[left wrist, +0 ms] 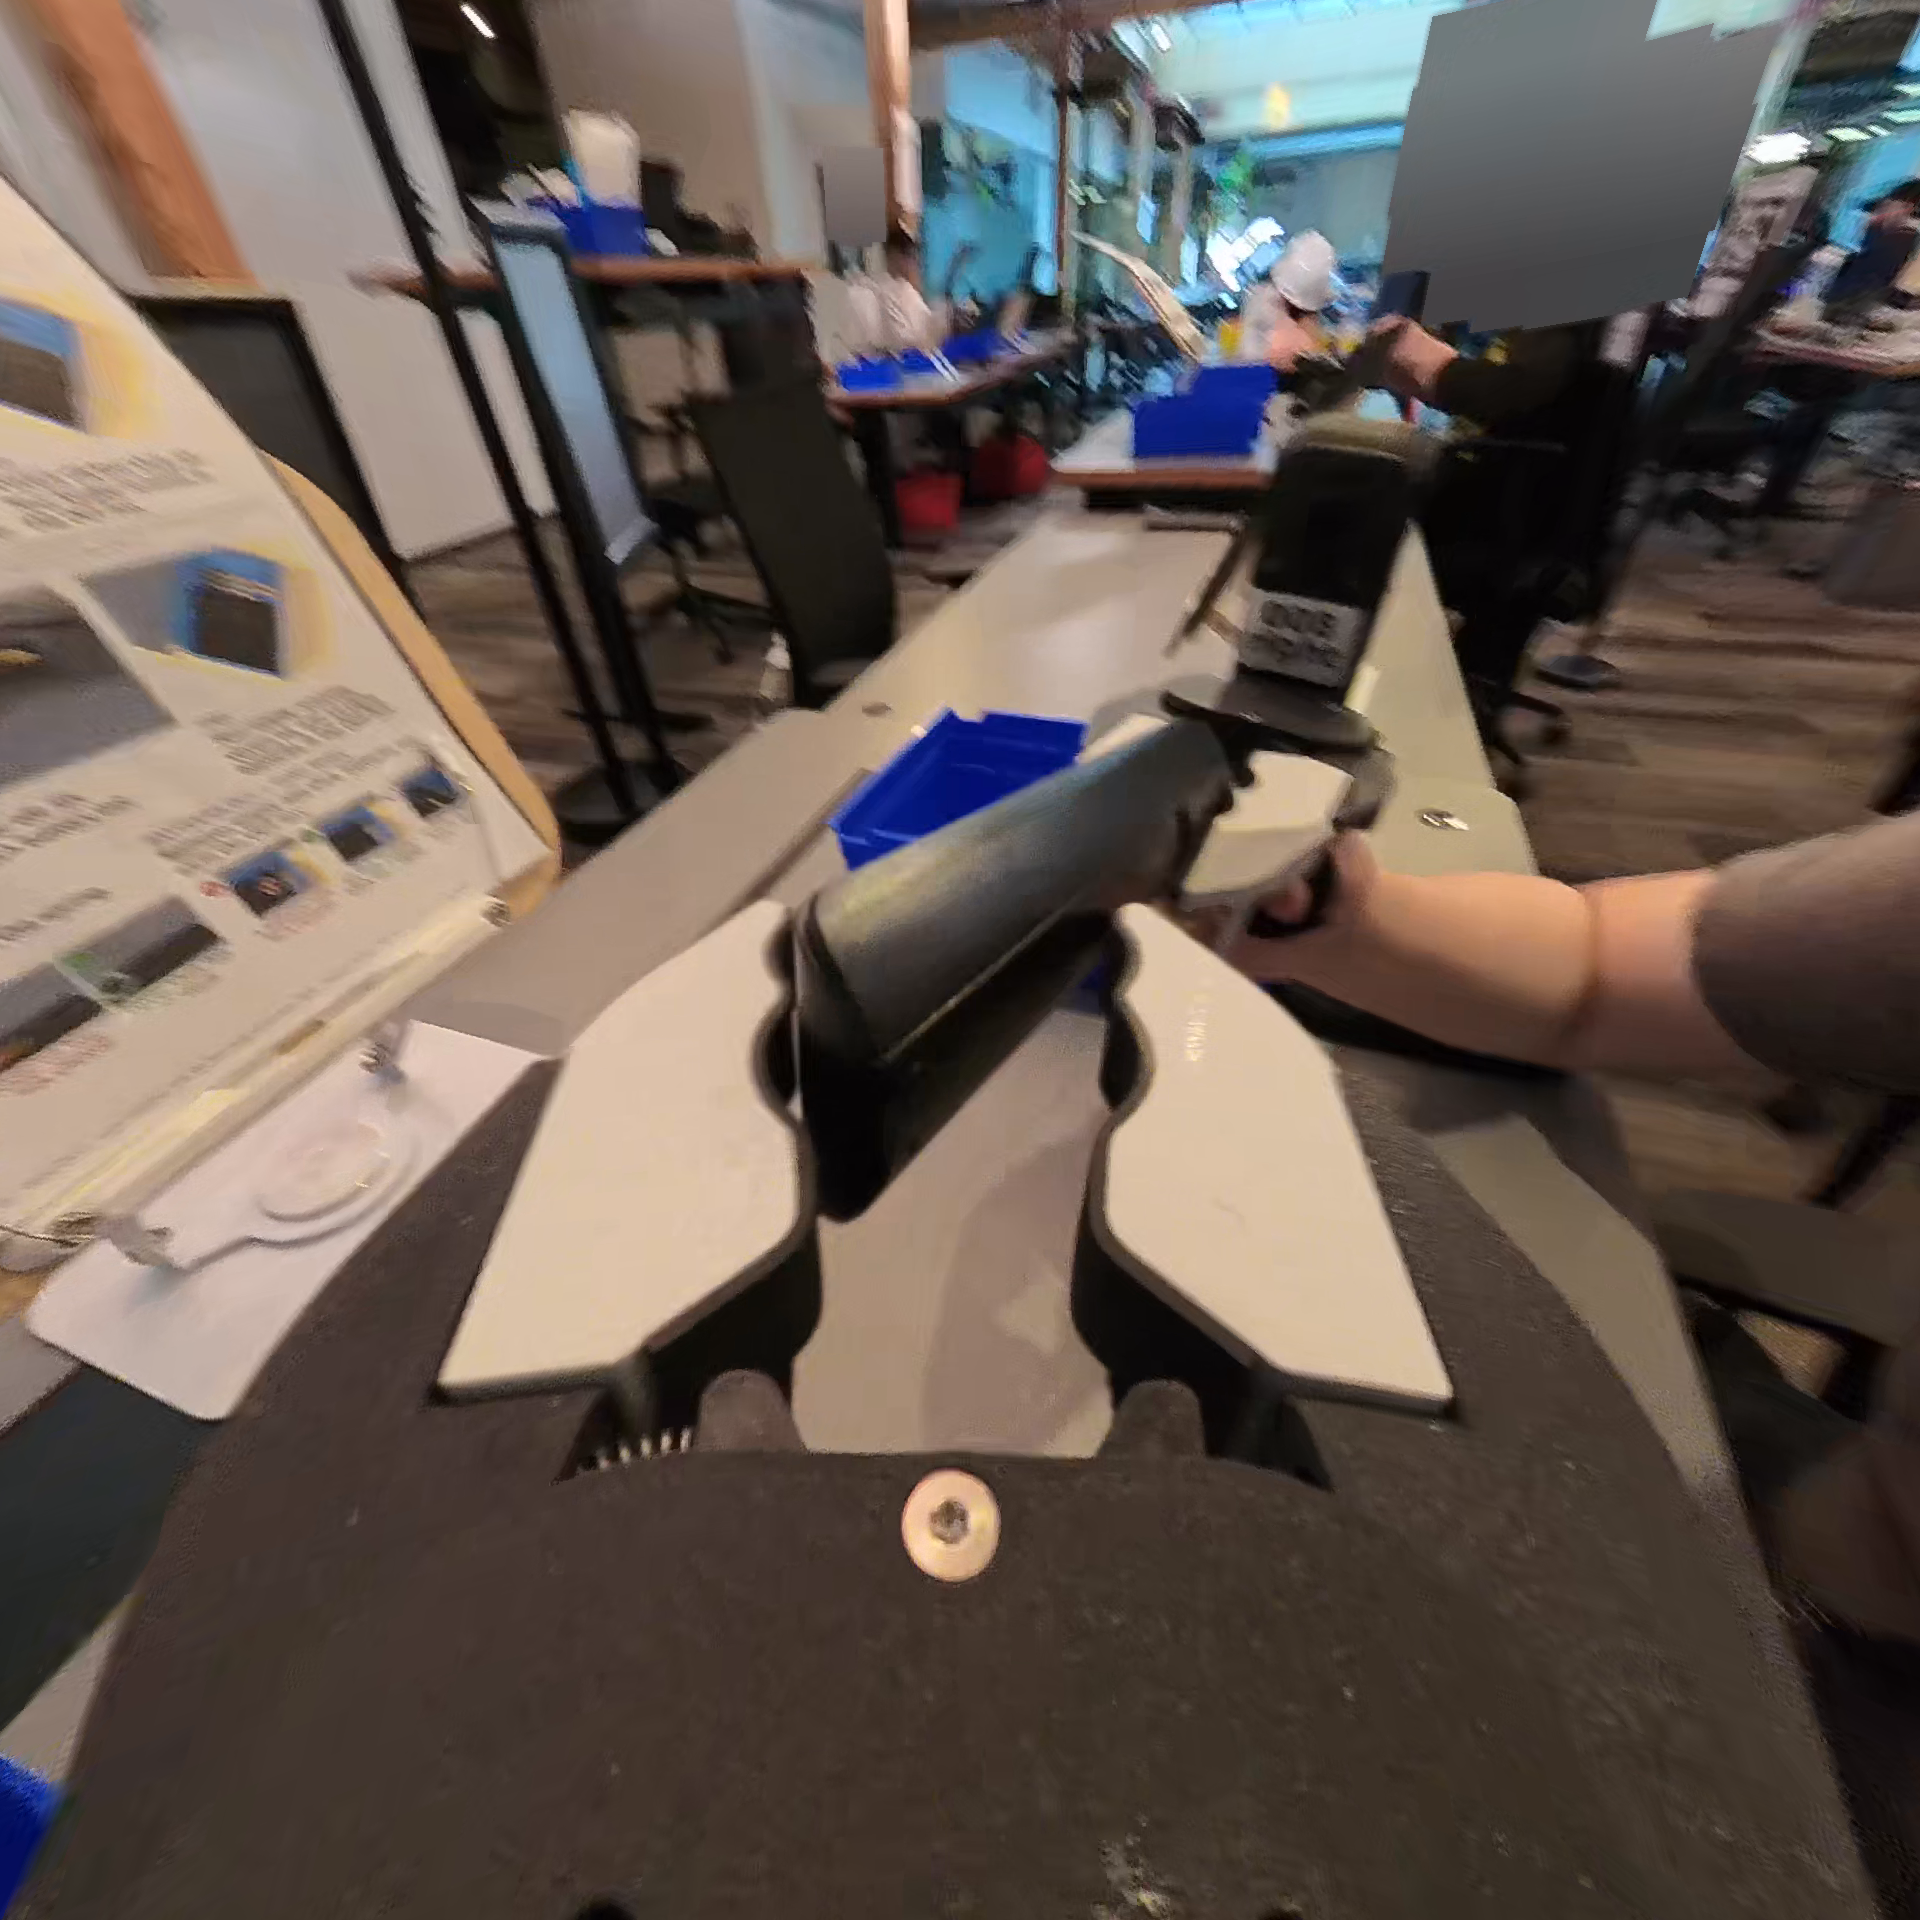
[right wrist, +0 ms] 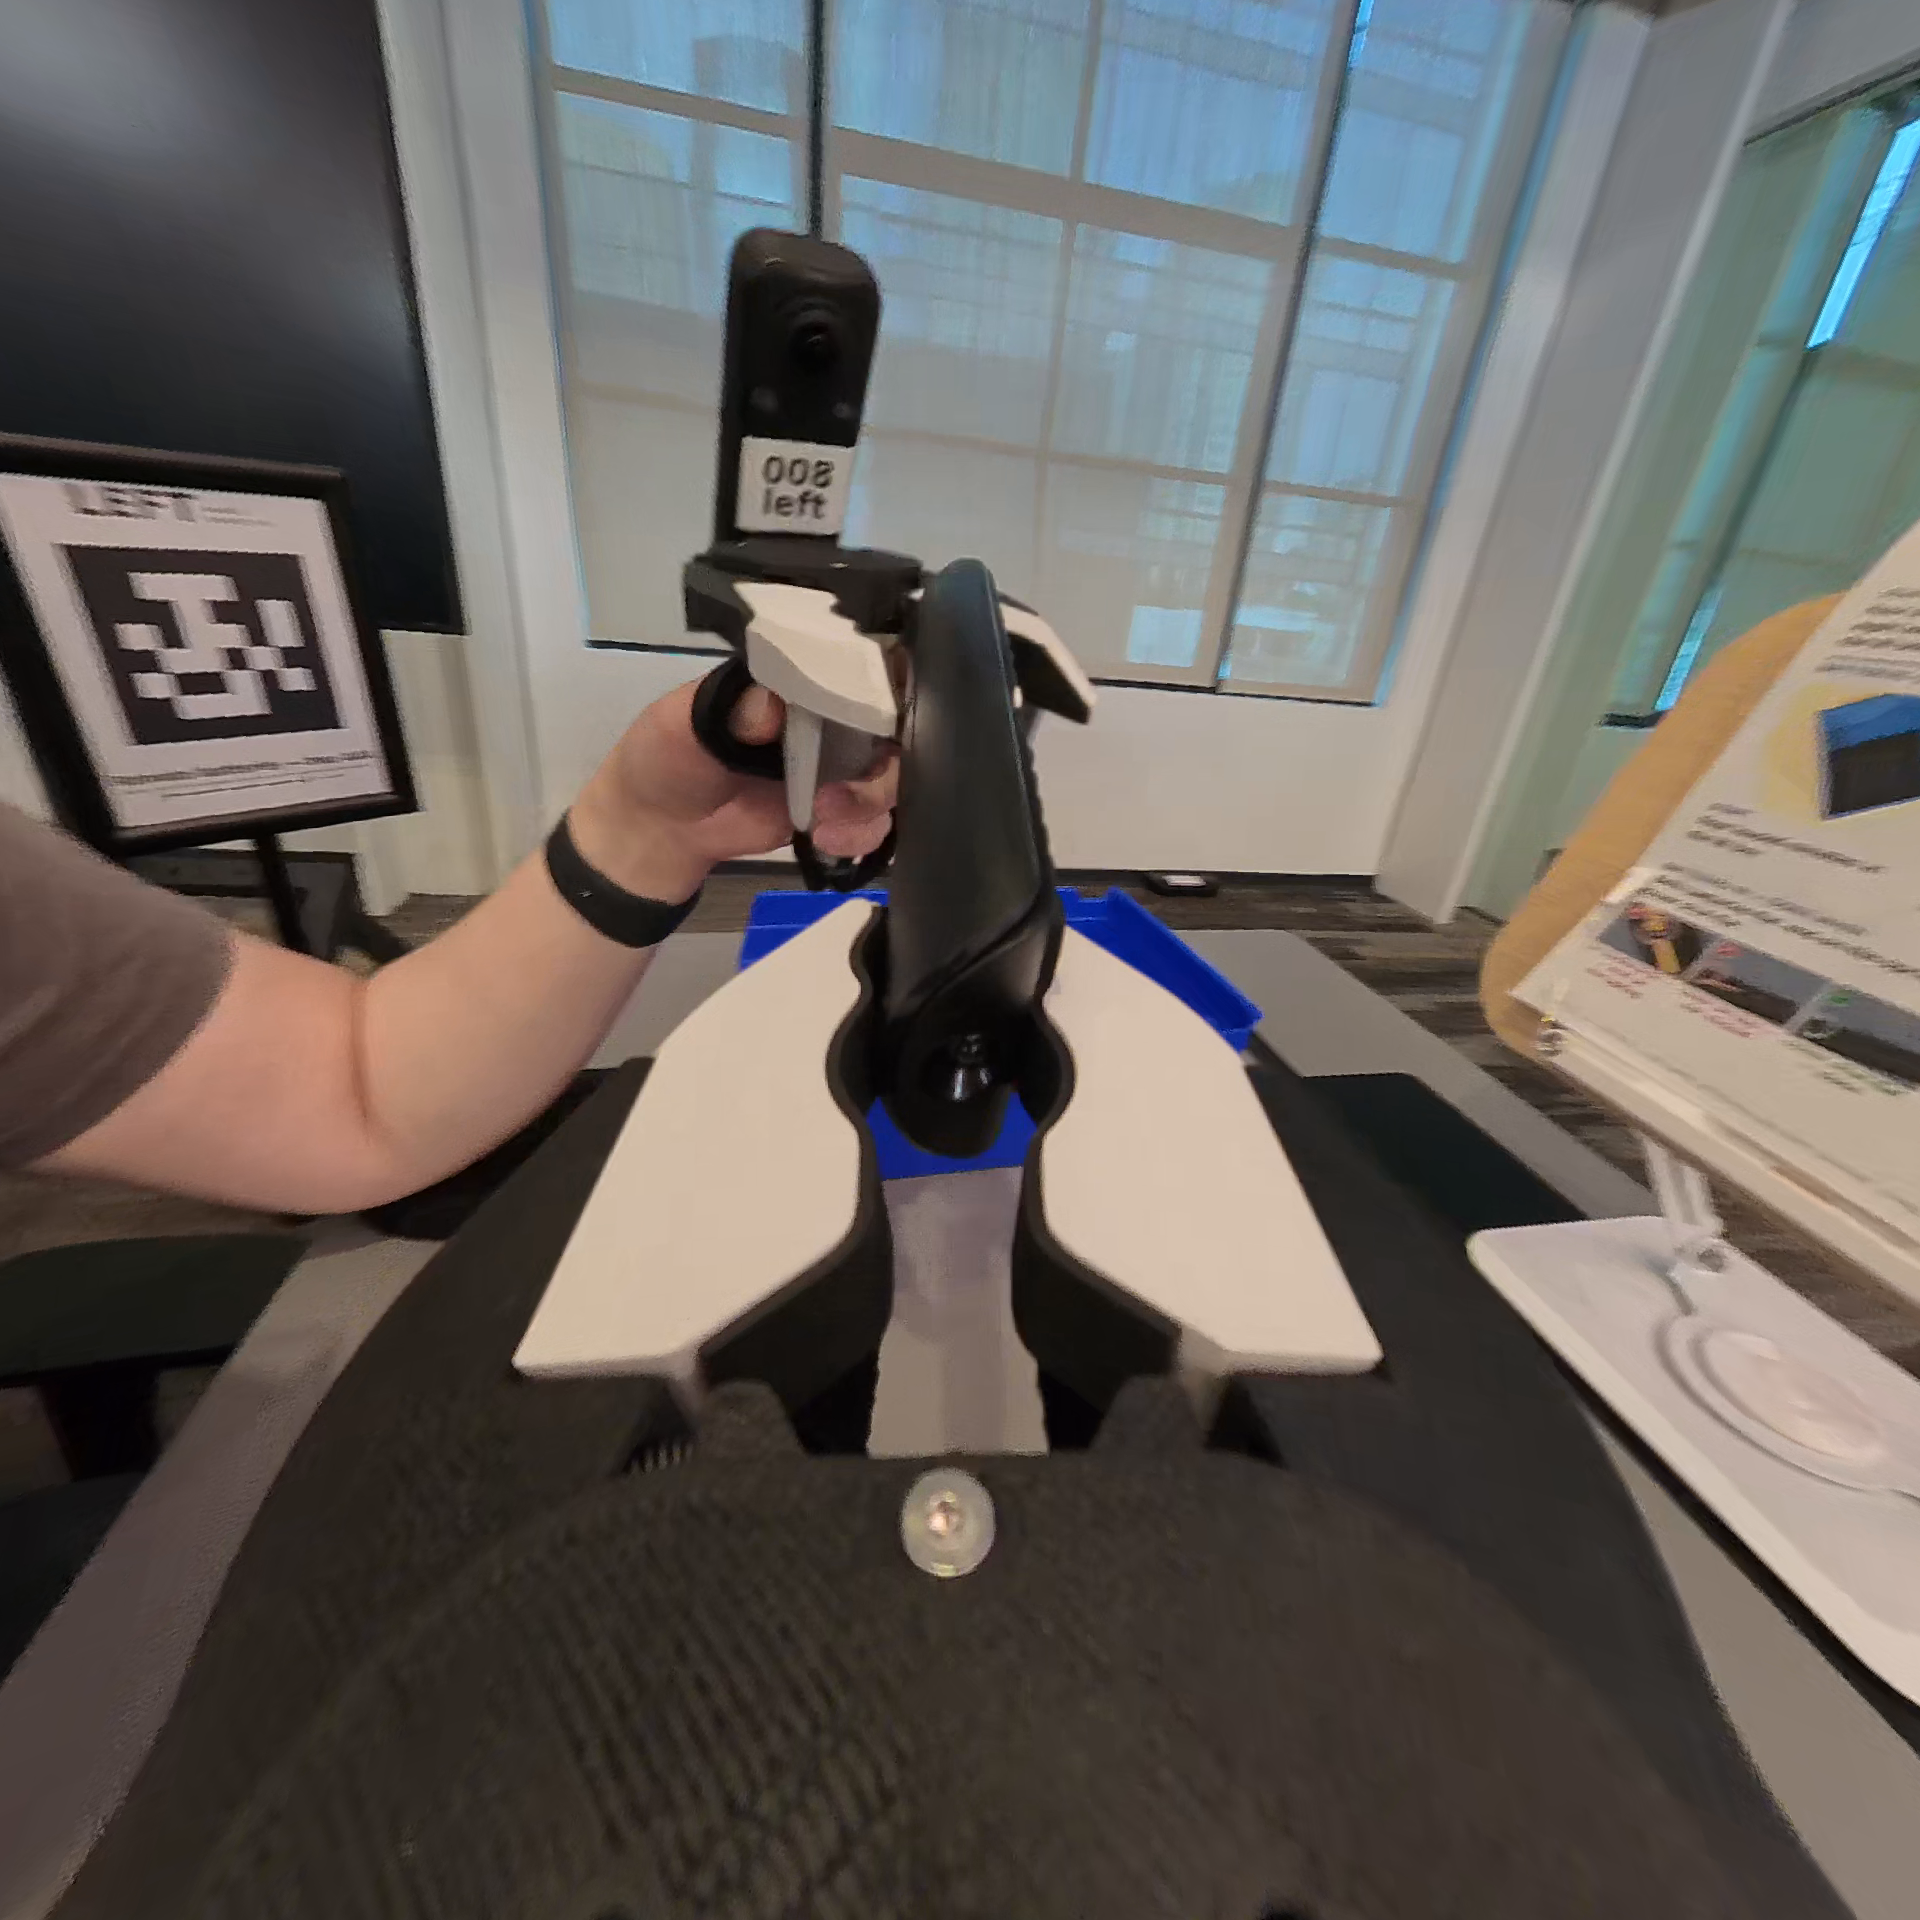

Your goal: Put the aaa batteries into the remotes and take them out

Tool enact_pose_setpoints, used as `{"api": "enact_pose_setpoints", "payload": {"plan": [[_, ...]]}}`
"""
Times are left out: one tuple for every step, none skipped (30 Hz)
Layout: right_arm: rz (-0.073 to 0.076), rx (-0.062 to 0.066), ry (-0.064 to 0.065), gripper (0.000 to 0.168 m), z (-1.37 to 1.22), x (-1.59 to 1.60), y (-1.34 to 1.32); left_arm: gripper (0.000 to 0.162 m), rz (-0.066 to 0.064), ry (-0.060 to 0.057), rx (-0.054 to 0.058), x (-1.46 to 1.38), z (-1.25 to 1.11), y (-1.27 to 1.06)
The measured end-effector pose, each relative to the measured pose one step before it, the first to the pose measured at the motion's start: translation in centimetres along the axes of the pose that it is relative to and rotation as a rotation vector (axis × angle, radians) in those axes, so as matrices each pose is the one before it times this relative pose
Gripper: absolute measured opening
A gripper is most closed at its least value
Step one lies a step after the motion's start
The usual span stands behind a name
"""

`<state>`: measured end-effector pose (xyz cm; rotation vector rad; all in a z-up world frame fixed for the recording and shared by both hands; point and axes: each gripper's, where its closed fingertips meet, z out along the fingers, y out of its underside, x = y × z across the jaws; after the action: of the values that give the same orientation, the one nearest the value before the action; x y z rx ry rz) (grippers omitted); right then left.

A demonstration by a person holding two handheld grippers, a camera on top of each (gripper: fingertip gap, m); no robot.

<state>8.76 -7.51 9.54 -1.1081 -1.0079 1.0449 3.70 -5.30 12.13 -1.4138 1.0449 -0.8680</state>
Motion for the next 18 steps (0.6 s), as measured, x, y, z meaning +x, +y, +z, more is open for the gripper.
{"api": "enact_pose_setpoints", "payload": {"plan": [[-0.0149, -0.0015, 0.0143, 0.023, 0.131, -0.147, -0.064, 0.071, 0.0065, -0.0398, 0.0265, -0.373, 0.436, -0.176], [-0.0069, 0.0005, 0.0029, 0.023, 0.166, -0.246, -0.019, 0.088, -0.0024, -0.0261, 0.0061, -0.202, 0.538, 0.073], [-0.0008, 0.0028, 0.0058, 0.023, 0.148, -0.182, 0.014, 0.100, -0.0112, -0.0173, -0.0090, -0.091, 0.589, 0.327], [0.0066, 0.0078, 0.0205, 0.024, 0.114, 0.031, 0.030, 0.109, -0.0197, -0.0087, -0.0070, -0.005, 0.587, 0.332], [0.0104, 0.0157, 0.0286, 0.024, 0.006, 0.174, -0.031, 0.121, -0.0165, -0.0159, 0.0026, -0.184, 0.501, 0.239], [0.0047, 0.0203, 0.0232, 0.024, -0.063, 0.144, -0.101, 0.127, -0.0058, -0.0338, 0.0187, -0.490, 0.364, 0.060], [-0.0065, 0.0165, 0.0178, 0.024, -0.052, 0.083, -0.064, 0.127, 0.0089, -0.0310, 0.0068, -0.471, 0.235, 0.187], [-0.0164, 0.0139, 0.0171, 0.024, -0.069, 0.085, -0.070, 0.131, -0.0005, -0.0228, 0.0168, -0.308, 0.171, -0.031], [-0.0174, 0.0196, 0.0084, 0.023, -0.117, 0.000, -0.180, 0.132, -0.0011, 0.0052, 0.0127, 0.130, 0.121, -0.068], [-0.0089, 0.0164, -0.0007, 0.024, -0.101, -0.073, -0.195, 0.131, -0.0050, 0.0139, 0.0003, 0.242, 0.043, -0.036], [-0.0055, 0.0043, 0.0008, 0.024, -0.008, -0.070, -0.041, 0.131, 0.0071, -0.0002, -0.0038, 0.039, -0.027, -0.052], [-0.0097, 0.0027, 0.0038, 0.024, 0.011, -0.081, -0.002, 0.131, 0.0115, 0.0003, 0.0010, 0.050, -0.071, -0.094], [-0.0131, 0.0051, 0.0057, 0.024, -0.009, -0.112, -0.016, 0.131, 0.0027, 0.0056, -0.0053, 0.087, -0.038, -0.003], [-0.0140, 0.0029, 0.0056, 0.023, -0.003, -0.134, 0.002, 0.131, 0.0012, 0.0072, -0.0066, 0.082, -0.050, 0.015], [-0.0152, -0.0005, 0.0031, 0.023, 0.008, -0.142, 0.013, 0.130, 0.0012, 0.0103, -0.0088, 0.097, -0.051, 0.074], [-0.0129, -0.0001, 0.0014, 0.024, 0.010, -0.110, -0.014, 0.130, -0.0023, 0.0078, -0.0122, 0.088, -0.058, 0.048], [-0.0030, 0.0033, -0.0005, 0.024, -0.027, -0.085, -0.057, 0.130, 0.0024, 0.0018, -0.0052, 0.100, -0.051, -0.035], [0.0079, 0.0053, -0.0011, 0.024, -0.034, -0.042, -0.044, 0.129, 0.0024, -0.0058, -0.0053, 0.056, -0.037, -0.048]]}}
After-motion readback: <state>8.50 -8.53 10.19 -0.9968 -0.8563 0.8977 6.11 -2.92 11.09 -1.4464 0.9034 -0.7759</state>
